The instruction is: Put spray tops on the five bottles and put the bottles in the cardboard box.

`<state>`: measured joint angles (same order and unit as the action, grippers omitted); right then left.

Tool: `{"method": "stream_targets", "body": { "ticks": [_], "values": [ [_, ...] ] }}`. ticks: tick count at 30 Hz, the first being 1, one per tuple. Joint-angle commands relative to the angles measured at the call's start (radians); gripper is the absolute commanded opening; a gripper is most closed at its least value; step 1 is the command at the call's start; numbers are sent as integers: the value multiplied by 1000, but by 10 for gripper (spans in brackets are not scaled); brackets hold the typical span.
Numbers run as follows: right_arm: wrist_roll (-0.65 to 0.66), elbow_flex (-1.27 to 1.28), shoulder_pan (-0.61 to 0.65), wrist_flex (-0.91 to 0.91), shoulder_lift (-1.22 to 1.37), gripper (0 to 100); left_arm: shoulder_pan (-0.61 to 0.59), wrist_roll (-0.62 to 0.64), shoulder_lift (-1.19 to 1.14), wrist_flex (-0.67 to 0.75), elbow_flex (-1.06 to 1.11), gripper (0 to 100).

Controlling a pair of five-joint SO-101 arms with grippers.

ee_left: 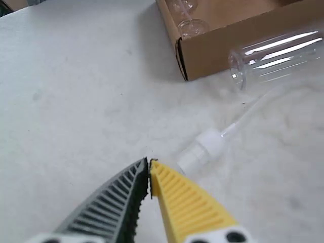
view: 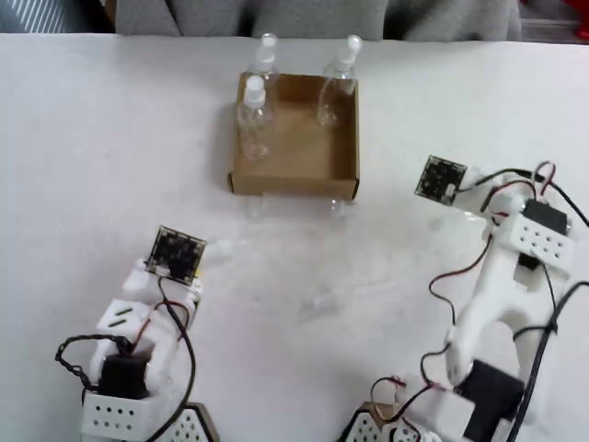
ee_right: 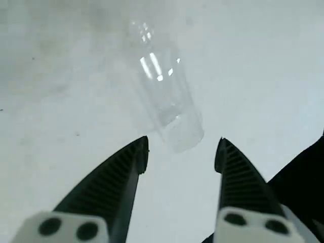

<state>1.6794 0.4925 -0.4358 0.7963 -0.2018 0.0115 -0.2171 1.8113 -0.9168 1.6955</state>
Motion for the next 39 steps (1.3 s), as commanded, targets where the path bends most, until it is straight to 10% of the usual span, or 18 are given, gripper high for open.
{"method": "stream_targets", "body": {
  "ticks": [1, 14, 39],
  "values": [
    [52, -115, 33, -41, 105, 246, -5, -5, 10, -5, -3, 27],
    [390, -677, -44, 565, 464, 269, -1, -5, 10, -3, -3, 27],
    [330, -862, 38, 679, 682, 271, -2, -6, 10, 2, -3, 27]
  ]
}}
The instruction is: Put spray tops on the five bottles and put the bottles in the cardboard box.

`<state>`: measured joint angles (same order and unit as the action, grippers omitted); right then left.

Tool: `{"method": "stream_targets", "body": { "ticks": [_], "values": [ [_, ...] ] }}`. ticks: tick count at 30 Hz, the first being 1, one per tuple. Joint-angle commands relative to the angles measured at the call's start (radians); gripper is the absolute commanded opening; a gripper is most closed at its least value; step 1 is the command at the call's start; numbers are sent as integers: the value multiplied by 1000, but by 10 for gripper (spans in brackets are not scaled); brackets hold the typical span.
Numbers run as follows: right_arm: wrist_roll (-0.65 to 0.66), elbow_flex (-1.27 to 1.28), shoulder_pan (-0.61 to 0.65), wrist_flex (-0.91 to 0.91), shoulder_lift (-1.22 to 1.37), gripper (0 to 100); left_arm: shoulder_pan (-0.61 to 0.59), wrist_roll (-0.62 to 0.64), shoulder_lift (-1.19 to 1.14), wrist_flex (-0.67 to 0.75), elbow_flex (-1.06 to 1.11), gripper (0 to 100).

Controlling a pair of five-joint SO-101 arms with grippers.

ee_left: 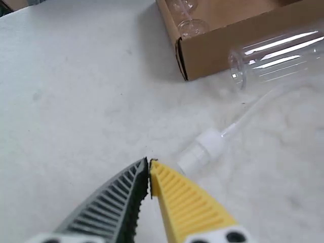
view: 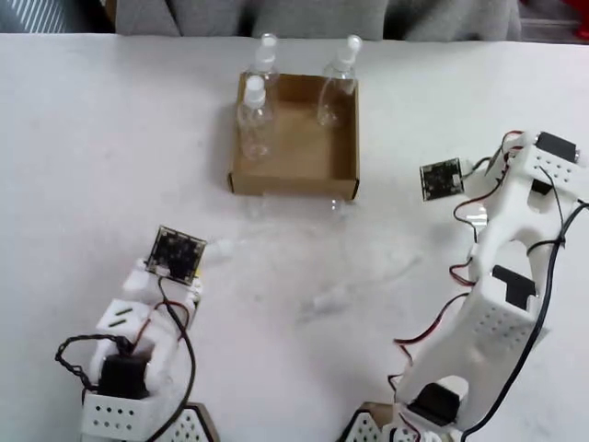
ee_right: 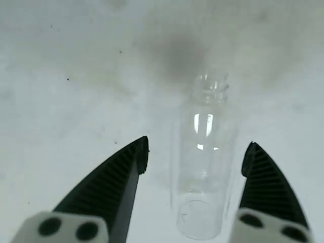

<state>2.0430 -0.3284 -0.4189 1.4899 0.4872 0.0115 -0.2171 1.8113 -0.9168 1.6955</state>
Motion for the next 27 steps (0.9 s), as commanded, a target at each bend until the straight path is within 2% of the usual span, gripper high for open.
{"method": "stream_targets", "body": {
  "ticks": [1, 20, 22, 27],
  "values": [
    [-41, -41, 24, -18, 2, 271, -2, -6, 10, 2, -3, 27],
    [-43, -51, 1, -150, 137, 266, -1, -6, 10, 3, -3, 28],
    [-44, -51, 1, -166, 148, 228, -1, -6, 10, 3, -3, 28],
    [-46, -51, 1, -186, 153, 33, -1, -6, 10, 3, -3, 28]
  ]
}}
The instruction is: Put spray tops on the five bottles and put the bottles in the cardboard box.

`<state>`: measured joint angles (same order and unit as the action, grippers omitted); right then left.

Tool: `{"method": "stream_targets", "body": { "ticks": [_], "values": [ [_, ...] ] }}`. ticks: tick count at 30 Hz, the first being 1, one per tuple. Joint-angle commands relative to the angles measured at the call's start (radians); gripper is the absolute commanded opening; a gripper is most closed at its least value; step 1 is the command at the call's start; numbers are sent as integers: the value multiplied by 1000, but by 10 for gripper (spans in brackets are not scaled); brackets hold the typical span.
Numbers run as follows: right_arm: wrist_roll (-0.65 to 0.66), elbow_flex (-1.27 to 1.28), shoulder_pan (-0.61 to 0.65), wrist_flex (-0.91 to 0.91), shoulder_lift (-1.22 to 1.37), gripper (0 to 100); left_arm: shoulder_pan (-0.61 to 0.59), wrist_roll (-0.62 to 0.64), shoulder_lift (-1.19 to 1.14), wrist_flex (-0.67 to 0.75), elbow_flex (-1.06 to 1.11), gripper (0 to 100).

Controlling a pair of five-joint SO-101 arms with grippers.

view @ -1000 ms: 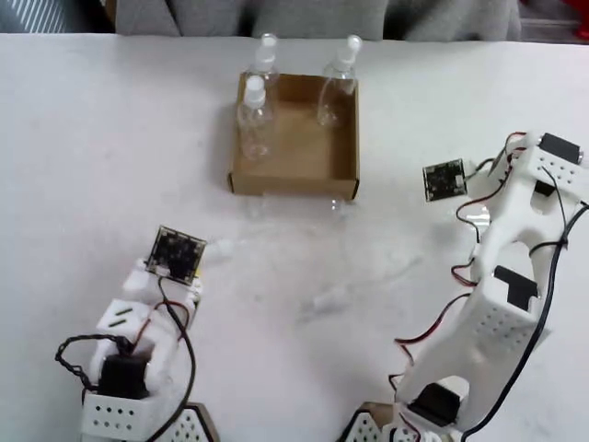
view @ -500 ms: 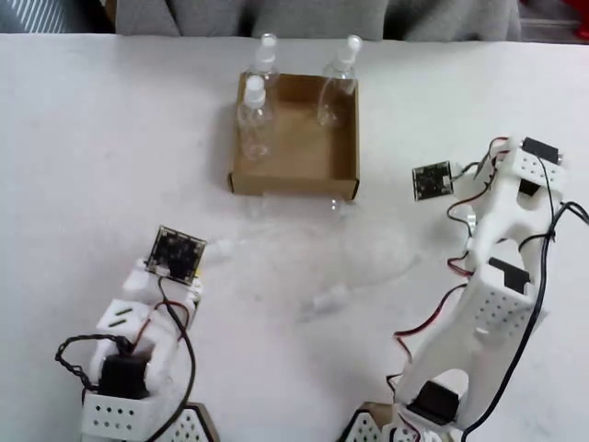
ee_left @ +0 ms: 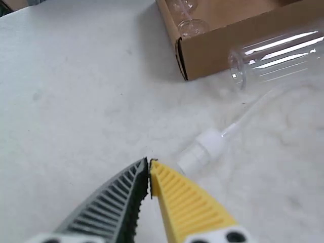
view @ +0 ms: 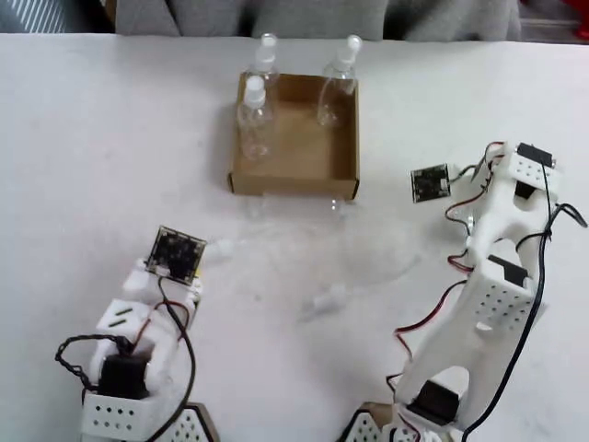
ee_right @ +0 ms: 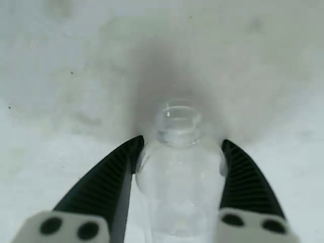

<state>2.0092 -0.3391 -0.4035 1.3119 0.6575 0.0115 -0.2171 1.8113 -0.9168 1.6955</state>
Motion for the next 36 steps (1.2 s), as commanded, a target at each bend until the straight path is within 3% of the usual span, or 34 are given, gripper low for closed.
{"method": "stream_targets", "body": {
  "ticks": [1, 4, 7, 14, 24, 28, 36],
  "values": [
    [-12, -40, -19, -8, -21, 10, -1, -6, 10, 3, -3, 28],
    [-69, -58, -35, -8, -28, 31, -2, -6, 10, 3, -3, 28],
    [-230, -118, -39, -5, -28, 29, -2, -6, 10, 3, -3, 28],
    [-763, -241, -35, 16, -38, 31, -4, -6, 10, 2, -3, 28],
    [-1464, -344, -68, 334, -27, 31, -4, -6, 10, 2, -3, 28],
    [-1567, -324, -107, 409, -35, 30, -4, -6, 10, 3, -3, 28],
    [-1570, -140, -160, 407, -58, 16, 5, -3, 12, 5, -3, 28]
  ]
}}
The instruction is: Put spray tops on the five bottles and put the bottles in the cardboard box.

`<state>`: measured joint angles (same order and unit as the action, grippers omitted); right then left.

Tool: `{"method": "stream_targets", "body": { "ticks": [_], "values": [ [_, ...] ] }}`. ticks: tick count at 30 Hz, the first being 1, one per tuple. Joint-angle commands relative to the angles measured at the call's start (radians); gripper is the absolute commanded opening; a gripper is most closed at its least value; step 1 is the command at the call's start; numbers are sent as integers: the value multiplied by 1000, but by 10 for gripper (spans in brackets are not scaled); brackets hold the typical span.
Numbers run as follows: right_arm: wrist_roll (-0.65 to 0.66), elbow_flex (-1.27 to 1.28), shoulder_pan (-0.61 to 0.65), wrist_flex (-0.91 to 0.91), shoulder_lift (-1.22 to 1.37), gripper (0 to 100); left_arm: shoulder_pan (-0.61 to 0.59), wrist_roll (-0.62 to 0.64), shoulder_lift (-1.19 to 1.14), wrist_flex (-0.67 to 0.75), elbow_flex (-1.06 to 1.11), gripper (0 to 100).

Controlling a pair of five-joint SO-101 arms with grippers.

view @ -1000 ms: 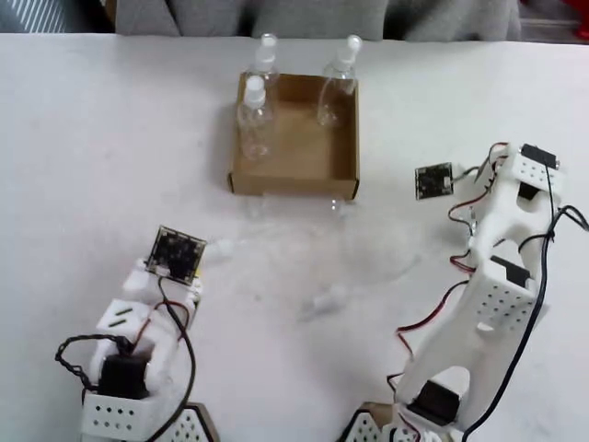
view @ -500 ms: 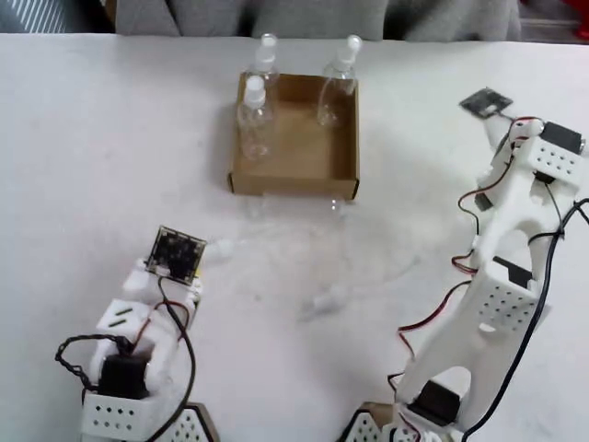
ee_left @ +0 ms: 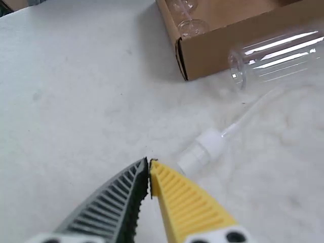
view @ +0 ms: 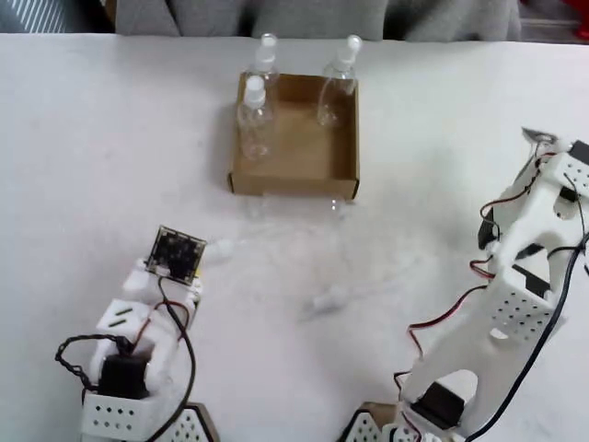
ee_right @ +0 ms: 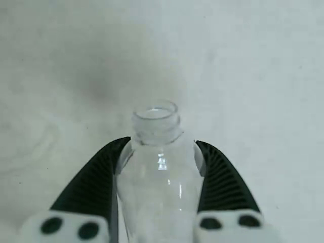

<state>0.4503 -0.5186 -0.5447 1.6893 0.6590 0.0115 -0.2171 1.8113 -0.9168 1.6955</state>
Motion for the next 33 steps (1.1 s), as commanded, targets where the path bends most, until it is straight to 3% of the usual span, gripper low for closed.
{"method": "stream_targets", "body": {
  "ticks": [1, 12, 17, 26, 33],
  "values": [
    [-12, 71, -21, 30, -76, 16, 5, -3, 12, 5, -3, 28],
    [-68, 601, -28, -166, -581, 16, 15, 5, 12, 21, -35, 28],
    [-117, 891, 4, -341, -763, 16, 104, 61, 12, -95, -144, 28],
    [-100, 1057, -73, -627, -800, 23, 127, 58, 12, -110, -91, 28],
    [86, 1063, -74, -648, -697, 176, 127, 46, 12, -110, -84, 28]
  ]
}}
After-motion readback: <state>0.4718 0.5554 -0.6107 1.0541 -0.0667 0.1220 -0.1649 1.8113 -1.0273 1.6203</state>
